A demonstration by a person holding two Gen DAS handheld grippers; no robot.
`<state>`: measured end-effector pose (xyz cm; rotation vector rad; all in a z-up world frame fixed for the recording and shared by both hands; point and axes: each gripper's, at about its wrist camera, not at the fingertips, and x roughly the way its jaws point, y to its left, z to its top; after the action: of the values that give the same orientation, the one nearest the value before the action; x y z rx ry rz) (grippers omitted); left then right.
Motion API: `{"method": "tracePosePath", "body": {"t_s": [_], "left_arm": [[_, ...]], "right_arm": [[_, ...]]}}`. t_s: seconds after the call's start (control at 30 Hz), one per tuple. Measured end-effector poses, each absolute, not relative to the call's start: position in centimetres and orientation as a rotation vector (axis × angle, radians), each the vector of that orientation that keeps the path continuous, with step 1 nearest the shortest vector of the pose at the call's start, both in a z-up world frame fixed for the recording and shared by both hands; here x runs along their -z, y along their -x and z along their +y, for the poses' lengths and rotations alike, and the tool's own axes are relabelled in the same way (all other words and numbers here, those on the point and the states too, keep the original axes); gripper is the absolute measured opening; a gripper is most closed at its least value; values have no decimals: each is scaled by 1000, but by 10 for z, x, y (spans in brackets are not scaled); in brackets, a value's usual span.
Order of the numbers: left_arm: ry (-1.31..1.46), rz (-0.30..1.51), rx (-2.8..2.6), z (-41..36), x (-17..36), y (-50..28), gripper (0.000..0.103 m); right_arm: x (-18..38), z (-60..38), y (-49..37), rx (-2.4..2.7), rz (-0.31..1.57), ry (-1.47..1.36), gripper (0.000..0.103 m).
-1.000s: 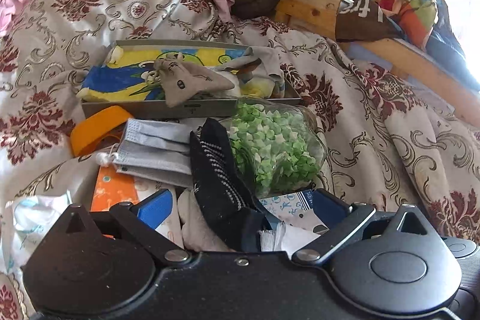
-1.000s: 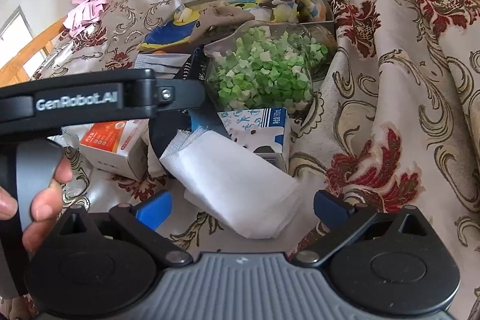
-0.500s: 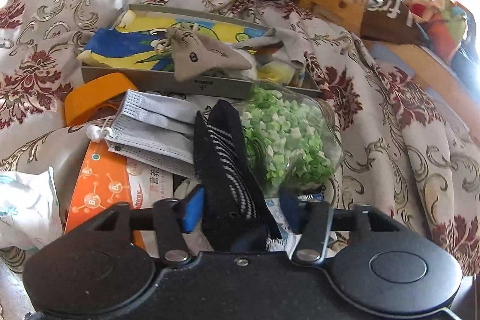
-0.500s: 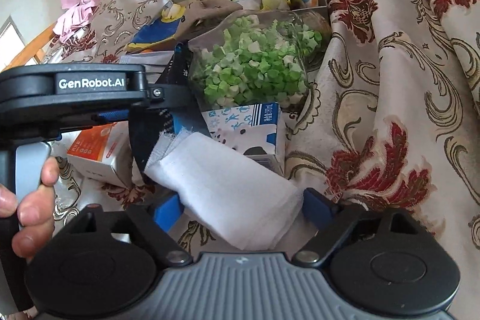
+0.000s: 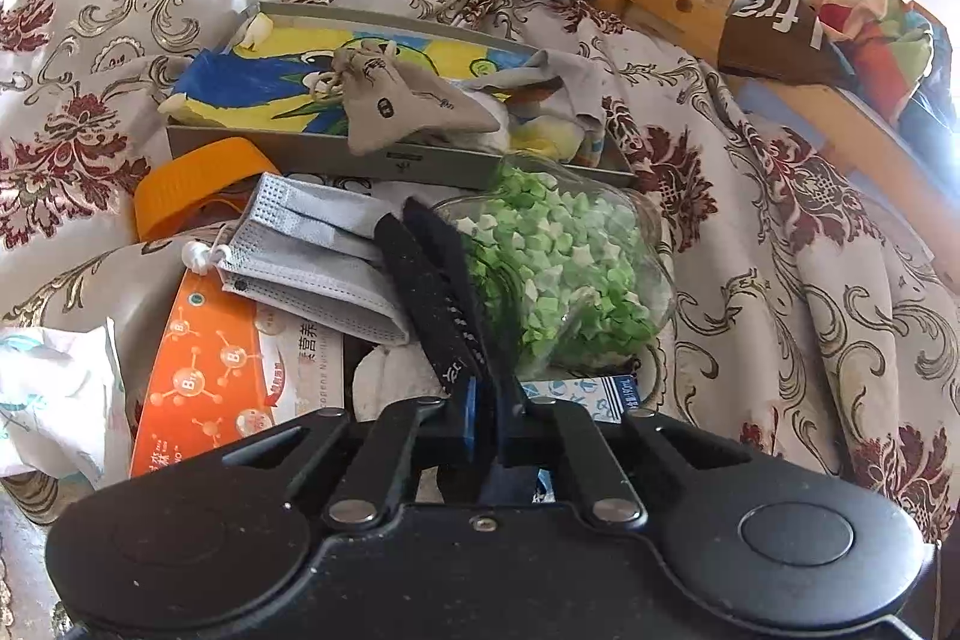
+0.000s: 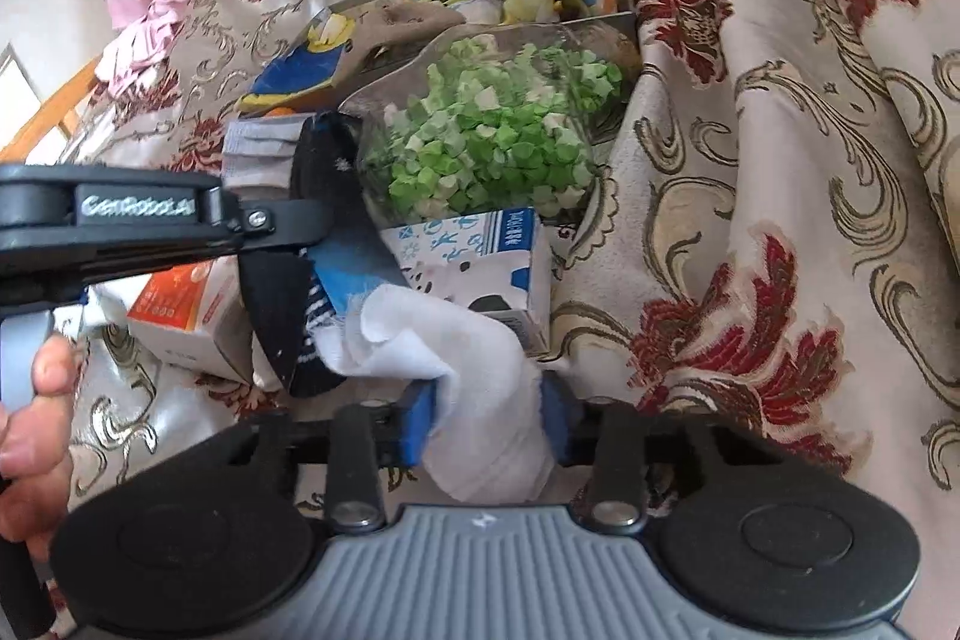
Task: Organize soft objects
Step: 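Close the left tool on the black sock while the right tool grasps the white tissue, then lift the black sock and the white tissue up from the pile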
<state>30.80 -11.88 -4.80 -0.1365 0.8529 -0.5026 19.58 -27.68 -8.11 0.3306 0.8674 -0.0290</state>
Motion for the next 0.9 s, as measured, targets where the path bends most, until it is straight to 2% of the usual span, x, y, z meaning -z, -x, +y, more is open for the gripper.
{"method": "tracePosePath", "body": {"t_s": [0.17,0.57,0.63,0.7,0.73,0.8,0.9], "left_arm": [[125,841,503,-113,41,-304,3],[103,883,454,-89,51,-298,5],[110,889,467,-91,52,-298,11],[127,896,483,-94,52,-300,21],[138,898,488,-94,52,-300,22],[153,906,494,-98,53,-301,33],[152,916,502,-103,54,-301,42]], "right_arm": [[77,-283,-192,57,833,-359,21],[70,-290,-190,127,746,-373,21],[70,-290,-190,126,745,-373,21],[70,-290,-190,124,748,-374,21],[70,-289,-190,124,749,-374,21],[71,-289,-189,124,749,-374,21],[71,-289,-189,123,749,-374,21]]}}
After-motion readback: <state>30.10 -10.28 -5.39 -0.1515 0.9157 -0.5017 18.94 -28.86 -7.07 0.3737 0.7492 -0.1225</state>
